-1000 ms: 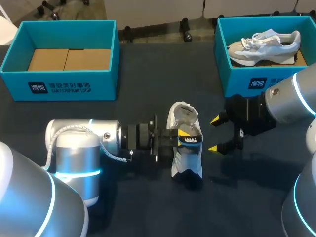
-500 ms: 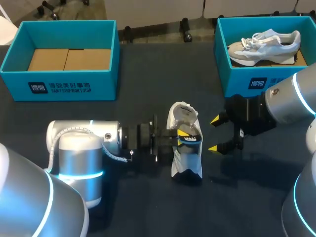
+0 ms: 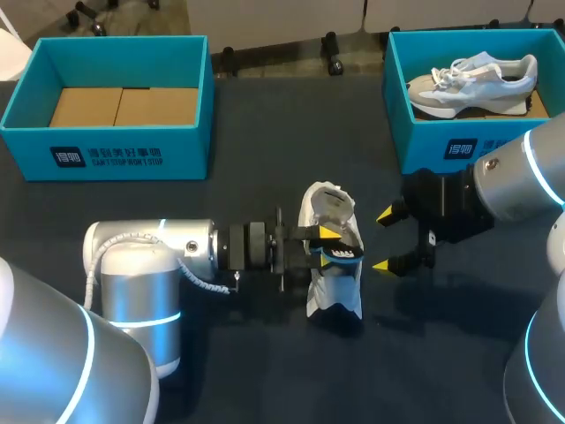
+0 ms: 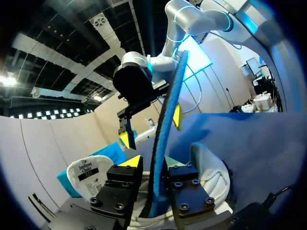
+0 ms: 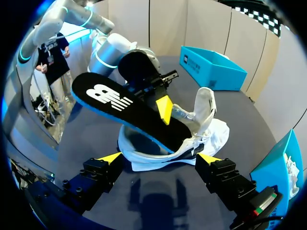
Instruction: Take the shoe out of the shoebox, open the shoe tongue, remove and reinsert the insole, then place the shoe into the shoebox
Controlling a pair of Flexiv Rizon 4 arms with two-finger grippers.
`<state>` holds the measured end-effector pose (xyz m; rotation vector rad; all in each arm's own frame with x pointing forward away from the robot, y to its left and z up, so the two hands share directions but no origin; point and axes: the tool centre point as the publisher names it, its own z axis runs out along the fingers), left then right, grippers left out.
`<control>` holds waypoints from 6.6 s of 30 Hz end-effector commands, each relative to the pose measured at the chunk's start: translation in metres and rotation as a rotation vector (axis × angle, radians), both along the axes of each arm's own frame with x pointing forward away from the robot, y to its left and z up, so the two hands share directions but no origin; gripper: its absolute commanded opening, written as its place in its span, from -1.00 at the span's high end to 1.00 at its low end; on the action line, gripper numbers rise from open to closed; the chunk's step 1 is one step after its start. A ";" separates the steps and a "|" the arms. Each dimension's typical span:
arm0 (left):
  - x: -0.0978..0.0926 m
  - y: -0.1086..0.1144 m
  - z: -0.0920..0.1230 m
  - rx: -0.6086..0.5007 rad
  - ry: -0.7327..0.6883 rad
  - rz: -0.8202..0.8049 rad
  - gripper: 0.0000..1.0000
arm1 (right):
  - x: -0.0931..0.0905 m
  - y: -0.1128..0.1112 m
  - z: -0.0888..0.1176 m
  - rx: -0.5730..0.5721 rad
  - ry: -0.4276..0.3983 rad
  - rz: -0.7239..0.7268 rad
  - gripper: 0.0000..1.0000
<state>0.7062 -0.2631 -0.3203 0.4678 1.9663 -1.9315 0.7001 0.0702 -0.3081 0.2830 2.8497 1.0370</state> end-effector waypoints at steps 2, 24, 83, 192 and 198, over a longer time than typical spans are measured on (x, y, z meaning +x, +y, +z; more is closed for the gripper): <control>-0.006 0.000 0.002 0.009 0.002 -0.010 0.85 | 0.000 0.000 0.000 0.000 -0.001 0.000 -1.00; 0.014 0.001 -0.024 0.088 -0.056 -0.005 1.00 | 0.000 0.000 0.000 0.000 -0.001 0.000 -1.00; 0.001 -0.005 -0.032 0.153 -0.103 -0.062 1.00 | 0.000 0.000 0.000 0.000 -0.001 0.000 -1.00; -0.005 0.011 -0.031 0.432 -0.127 -0.116 1.00 | 0.000 0.000 0.000 0.000 -0.001 0.000 -1.00; 0.003 0.011 -0.036 0.442 -0.140 -0.091 1.00 | 0.000 0.000 0.000 0.000 -0.001 0.000 -1.00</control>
